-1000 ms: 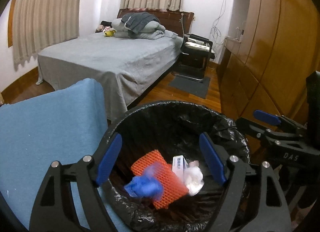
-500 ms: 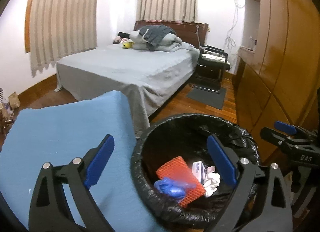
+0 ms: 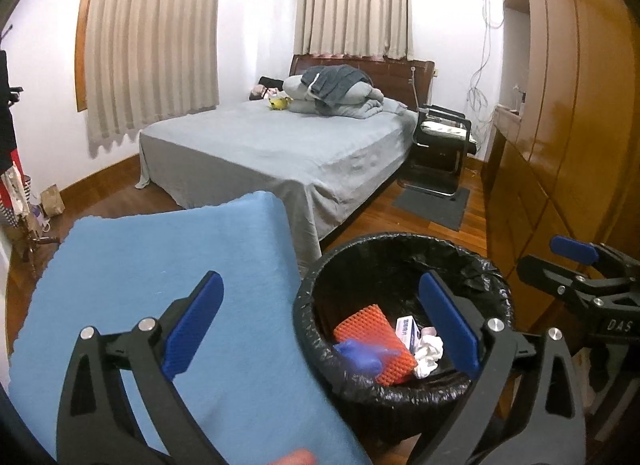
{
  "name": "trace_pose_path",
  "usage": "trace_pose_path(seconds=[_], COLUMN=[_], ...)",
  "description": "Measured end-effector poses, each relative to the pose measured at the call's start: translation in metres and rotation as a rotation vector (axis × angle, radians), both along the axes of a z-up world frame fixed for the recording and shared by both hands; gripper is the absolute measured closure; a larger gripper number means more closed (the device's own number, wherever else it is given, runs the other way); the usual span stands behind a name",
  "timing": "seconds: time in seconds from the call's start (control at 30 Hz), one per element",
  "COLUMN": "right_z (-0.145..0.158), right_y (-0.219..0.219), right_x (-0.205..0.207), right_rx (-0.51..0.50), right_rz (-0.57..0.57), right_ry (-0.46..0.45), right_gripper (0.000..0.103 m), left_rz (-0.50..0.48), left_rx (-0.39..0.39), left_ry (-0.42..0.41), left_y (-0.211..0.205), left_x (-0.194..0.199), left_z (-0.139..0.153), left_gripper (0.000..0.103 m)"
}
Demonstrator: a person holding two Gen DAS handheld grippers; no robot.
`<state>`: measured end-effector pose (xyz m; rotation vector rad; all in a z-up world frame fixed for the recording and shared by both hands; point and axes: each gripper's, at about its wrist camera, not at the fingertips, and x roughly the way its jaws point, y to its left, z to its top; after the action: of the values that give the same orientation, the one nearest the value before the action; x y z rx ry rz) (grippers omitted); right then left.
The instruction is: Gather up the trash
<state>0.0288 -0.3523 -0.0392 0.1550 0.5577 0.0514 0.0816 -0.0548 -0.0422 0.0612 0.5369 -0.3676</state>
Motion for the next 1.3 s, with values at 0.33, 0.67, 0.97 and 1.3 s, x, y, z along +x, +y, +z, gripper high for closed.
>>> trace_pose_path(seconds=[0.33, 0.67, 0.97, 1.3], right_z=[0.021, 0.023, 0.024, 0.023], right_y=[0.024, 0.034, 0.035, 0.036], right_x=[-0.016, -0.021, -0.021, -0.021], right_rx=[-0.024, -0.028, -0.03, -0.029], right_rz=[0.041, 0.056, 0.063, 0.063], right_ry=[-0.032, -0.043, -0.045, -0.047], right_gripper=[0.006, 0.006, 0.006, 0.006], left_rz=[0.034, 0.051, 0.062, 0.062], left_rx=[-0.017, -0.012, -0.018, -0.017], left_ry=[-0.055, -0.078, -0.078, -0.08], left_y=[0.019, 0.031, 0.033, 0.034], left_x=[-0.029, -0.043, -0.044, -0.044], left_z=[0.02, 0.026, 0.028, 0.029], left_gripper=[0.007, 0.007, 0.007, 0.007])
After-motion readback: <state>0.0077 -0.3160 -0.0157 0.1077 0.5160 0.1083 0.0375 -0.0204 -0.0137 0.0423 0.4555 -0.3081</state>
